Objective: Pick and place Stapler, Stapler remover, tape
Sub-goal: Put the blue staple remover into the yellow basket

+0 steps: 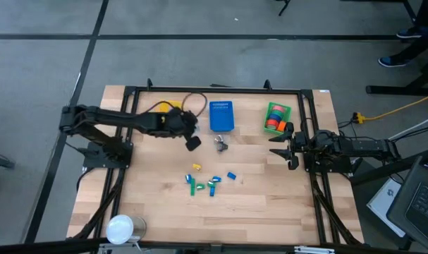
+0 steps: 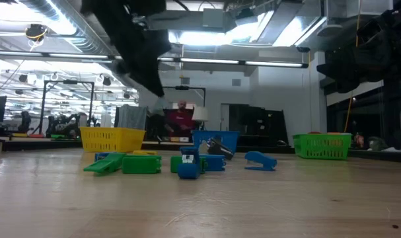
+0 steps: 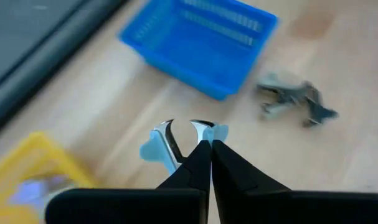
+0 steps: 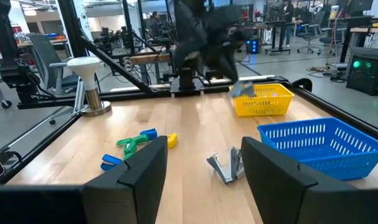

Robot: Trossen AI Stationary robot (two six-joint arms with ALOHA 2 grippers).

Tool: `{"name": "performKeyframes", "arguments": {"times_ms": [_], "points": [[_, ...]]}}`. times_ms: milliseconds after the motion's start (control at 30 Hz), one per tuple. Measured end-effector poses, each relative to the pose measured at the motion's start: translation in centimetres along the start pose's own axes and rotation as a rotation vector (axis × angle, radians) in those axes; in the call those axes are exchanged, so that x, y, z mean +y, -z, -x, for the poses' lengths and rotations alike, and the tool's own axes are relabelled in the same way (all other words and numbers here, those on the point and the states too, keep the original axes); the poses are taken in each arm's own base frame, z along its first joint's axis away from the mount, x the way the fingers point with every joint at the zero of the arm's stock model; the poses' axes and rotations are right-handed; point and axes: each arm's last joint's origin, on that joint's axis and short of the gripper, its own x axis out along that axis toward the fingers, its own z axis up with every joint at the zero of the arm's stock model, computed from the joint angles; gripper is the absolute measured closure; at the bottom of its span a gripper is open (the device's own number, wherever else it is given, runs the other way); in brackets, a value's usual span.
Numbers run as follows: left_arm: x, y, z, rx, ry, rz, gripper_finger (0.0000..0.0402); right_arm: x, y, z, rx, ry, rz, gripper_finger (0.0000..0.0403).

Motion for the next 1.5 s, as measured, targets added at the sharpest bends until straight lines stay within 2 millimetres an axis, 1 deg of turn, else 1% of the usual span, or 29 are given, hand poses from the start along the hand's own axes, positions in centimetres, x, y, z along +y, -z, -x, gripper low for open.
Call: {"name": "performKeyframes", "arguments": {"times_ms": [100,200,300,367,567,700,800,867,1033,1200,1367,1500], "points": [[1.4,0.0,1.5,-0.014,-0.092,0.026,0.0398,0.0,0.0,0.0,0.000,0.000,0.000,0.0192],[2.8,0.1,2.5,-0.017,-0.187,0.060,0.0398,0.0,0.0,0.0,0.000,0.000,0.000,0.0192],[4.4,0.3,2.9,0.004,-0.285,0.100,0.0398,0.0,0.0,0.0,0.000,0.000,0.000,0.0192],[5.4,0.5,2.8,0.038,-0.343,0.128,0.0398,0.0,0.0,0.0,0.000,0.000,0.000,0.0192],[8.4,0.7,1.6,0.152,-0.394,0.236,0.0398,0.0,0.0,0.0,0.000,0.000,0.000,0.0192],[9.8,0.7,0.3,0.216,-0.399,0.286,0.0398,0.0,0.0,0.0,0.000,0.000,0.000,0.0192],[10.6,0.9,-0.8,0.270,-0.397,0.281,0.0398,0.0,0.0,0.0,0.000,0.000,0.000,0.0192],[10.9,1.0,-1.7,0.307,-0.390,0.266,0.0398,0.0,0.0,0.0,0.000,0.000,0.000,0.0192],[11.3,1.0,-3.6,0.334,-0.335,0.229,0.0398,0.0,0.0,0.0,0.000,0.000,0.000,0.0192],[11.9,1.4,-4.9,0.390,-0.333,0.222,0.0398,0.0,0.0,0.0,0.000,0.000,0.000,0.0192],[12.4,1.6,-5.4,0.416,-0.341,0.189,0.0396,0.0,0.0,0.0,0.000,0.000,0.000,0.0192],[12.5,1.4,-5.1,0.411,-0.331,0.139,0.0376,0.0,0.0,0.0,0.000,0.000,0.000,0.0192]]}}
